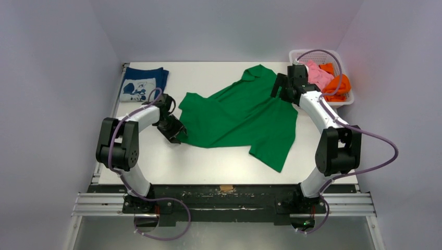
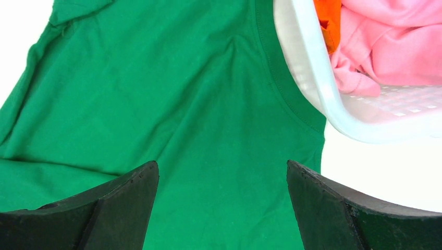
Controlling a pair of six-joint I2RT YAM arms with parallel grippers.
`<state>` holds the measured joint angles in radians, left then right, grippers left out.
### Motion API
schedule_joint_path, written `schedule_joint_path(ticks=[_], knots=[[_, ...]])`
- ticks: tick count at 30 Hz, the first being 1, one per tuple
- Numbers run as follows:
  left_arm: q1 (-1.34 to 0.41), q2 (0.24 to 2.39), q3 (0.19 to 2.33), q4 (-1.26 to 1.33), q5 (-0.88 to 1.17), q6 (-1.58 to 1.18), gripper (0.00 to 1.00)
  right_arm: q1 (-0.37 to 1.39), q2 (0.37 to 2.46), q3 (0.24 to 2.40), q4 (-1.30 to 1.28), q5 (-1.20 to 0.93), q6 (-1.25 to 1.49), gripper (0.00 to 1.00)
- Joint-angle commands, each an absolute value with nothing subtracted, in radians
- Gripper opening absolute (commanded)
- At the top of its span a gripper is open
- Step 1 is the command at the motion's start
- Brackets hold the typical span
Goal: Fold and stack the t-shirts
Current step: Flatten out the tshirt
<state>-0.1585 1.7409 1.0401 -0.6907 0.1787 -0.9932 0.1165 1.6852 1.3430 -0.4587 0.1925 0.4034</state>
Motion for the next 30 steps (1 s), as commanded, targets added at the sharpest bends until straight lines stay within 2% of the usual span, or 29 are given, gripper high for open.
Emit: schedule_joint_path(ticks=[1,6,9,15,20,25,30], knots=[[-0.175,1.8,1.03,-0.596,0.115,-1.045,0.43,0.113,1.627,1.344,-0.464,0.215,0.401,0.89],[-0.182,1.796,1.031,-0.601,0.092,-1.064,0.21,0.113,1.624,1.342,-0.48,0.2,0.402,0.89],[-0.187,1.784,1.026,-0.605,0.086,-1.069,0.0,0.114,1.61,1.331,-0.489,0.189,0.403,0.89],[-0.198,1.742,1.025,-0.657,0.078,-1.023,0.0,0.14,1.54,1.247,-0.555,0.186,0.429,0.88],[-0.225,1.68,1.052,-0.735,0.033,-0.948,0.0,0.289,1.504,1.163,-0.756,0.303,0.491,0.87],[-0.269,1.636,1.057,-0.761,-0.031,-0.891,0.0,0.386,1.42,0.99,-0.832,0.199,0.607,0.82],[-0.312,1.628,1.062,-0.775,-0.081,-0.863,0.0,0.456,1.361,0.861,-0.857,0.181,0.668,0.78]])
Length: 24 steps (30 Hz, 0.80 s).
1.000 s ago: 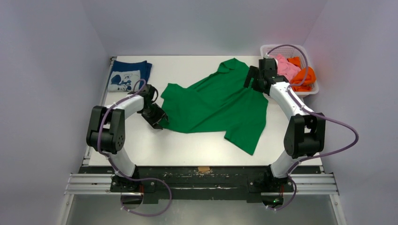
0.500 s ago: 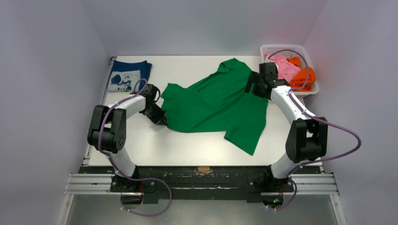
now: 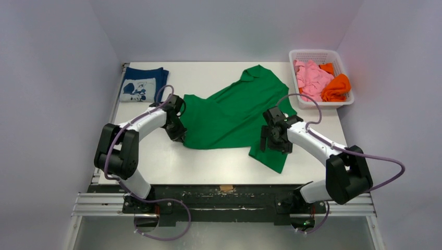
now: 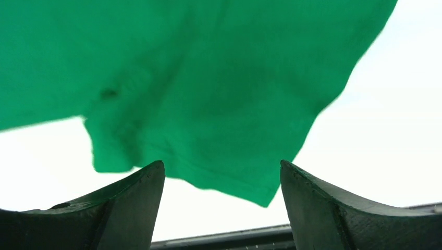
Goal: Fold and stack the t-shirts
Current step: Flatten out the tshirt
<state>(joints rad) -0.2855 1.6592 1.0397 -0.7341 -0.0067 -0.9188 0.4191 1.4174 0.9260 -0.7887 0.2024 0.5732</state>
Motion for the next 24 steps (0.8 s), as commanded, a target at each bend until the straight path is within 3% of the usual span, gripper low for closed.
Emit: schedule_joint_path(ticks=[1,11,16,24], knots=[[-0.313,1.629,1.06,-0.778,-0.081,-0.866,0.0,0.462,1.352,0.844,-0.856,0.18,0.675,0.76],[-0.314,1.594,1.039,-0.795,-0.086,-0.959,0.0,0.477,1.33,0.735,-0.814,0.16,0.697,0.59],[-0.314,1.562,1.017,-0.784,-0.1,-1.012,0.0,0.477,1.311,0.714,-0.834,0.245,0.725,0.57],[-0.314,1.523,1.006,-0.758,-0.105,-1.05,0.0,0.479,1.373,0.668,-0.744,0.197,0.761,0.55]])
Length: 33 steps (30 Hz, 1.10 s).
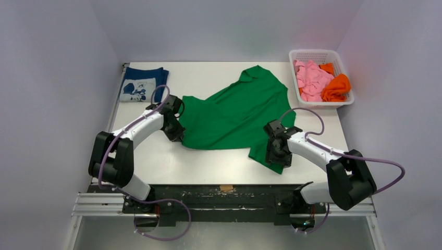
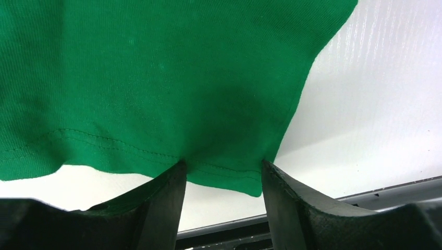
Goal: Fold and stack the t-shirts
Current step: Flatten out the tshirt
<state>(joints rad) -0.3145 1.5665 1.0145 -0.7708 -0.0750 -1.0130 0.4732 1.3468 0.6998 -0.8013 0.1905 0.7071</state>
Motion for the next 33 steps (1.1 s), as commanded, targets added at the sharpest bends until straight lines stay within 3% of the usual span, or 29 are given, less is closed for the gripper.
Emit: schedule_joint_path(ticks=[1,9,11,20,29,33], knots=[[-0.314,1.522,1.007,-0.758,-0.103,-1.052,0.0,0.478,1.382,0.668,-0.734,0.197,0.77,0.53],[-0.314,1.529,1.008,-0.744,-0.088,-1.04,0.0,0.477,1.448,0.665,-0.644,0.194,0.805,0.26],[-0.314,1.525,1.012,-0.743,-0.09,-1.034,0.0,0.477,1.451,0.667,-0.61,0.207,0.816,0.0],[-0.314,1.457,1.096,-0.726,-0.089,-0.926,0.0,0.477,1.353,0.86,-0.595,0.403,0.768,0.0],[-0.314,1.239,1.266,-0.702,-0.175,-0.835,0.0,0.475,1.271,1.24,-0.529,0.69,0.511,0.0],[-0.314,1.138,1.365,-0.689,-0.207,-0.805,0.0,0.474,1.177,1.351,-0.416,0.722,0.391,0.0]])
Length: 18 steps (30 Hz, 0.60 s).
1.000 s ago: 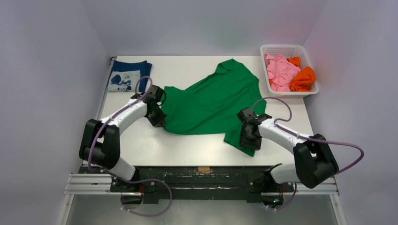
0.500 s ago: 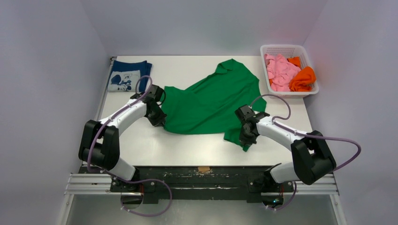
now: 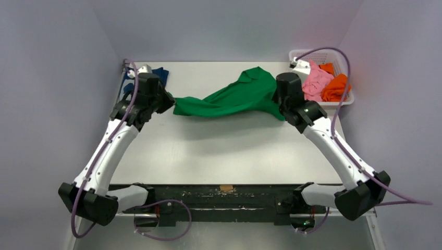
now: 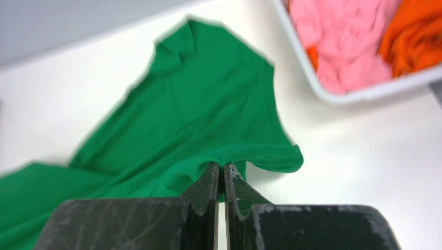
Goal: Fold and stack the t-shirts
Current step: Flatten out the tshirt
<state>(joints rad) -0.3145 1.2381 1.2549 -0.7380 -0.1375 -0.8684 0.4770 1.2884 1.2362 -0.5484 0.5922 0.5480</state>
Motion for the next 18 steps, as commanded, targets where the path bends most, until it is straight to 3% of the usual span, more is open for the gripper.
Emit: schedule_joint_path(ticks=[1,9,18], knots=[[-0.314,1.118,1.398,-0.683,-0.206,-0.793,0.0,0.474,1.152,1.375,-0.387,0.71,0.361,0.0],[-0.314,1.016,1.676,-0.71,-0.113,-0.711,0.0,0.475,1.035,1.588,-0.256,0.628,0.142,0.0],[-0.314,0.89,1.869,-0.728,-0.008,-0.645,0.0,0.475,1.022,1.917,-0.396,0.398,0.082,0.0]])
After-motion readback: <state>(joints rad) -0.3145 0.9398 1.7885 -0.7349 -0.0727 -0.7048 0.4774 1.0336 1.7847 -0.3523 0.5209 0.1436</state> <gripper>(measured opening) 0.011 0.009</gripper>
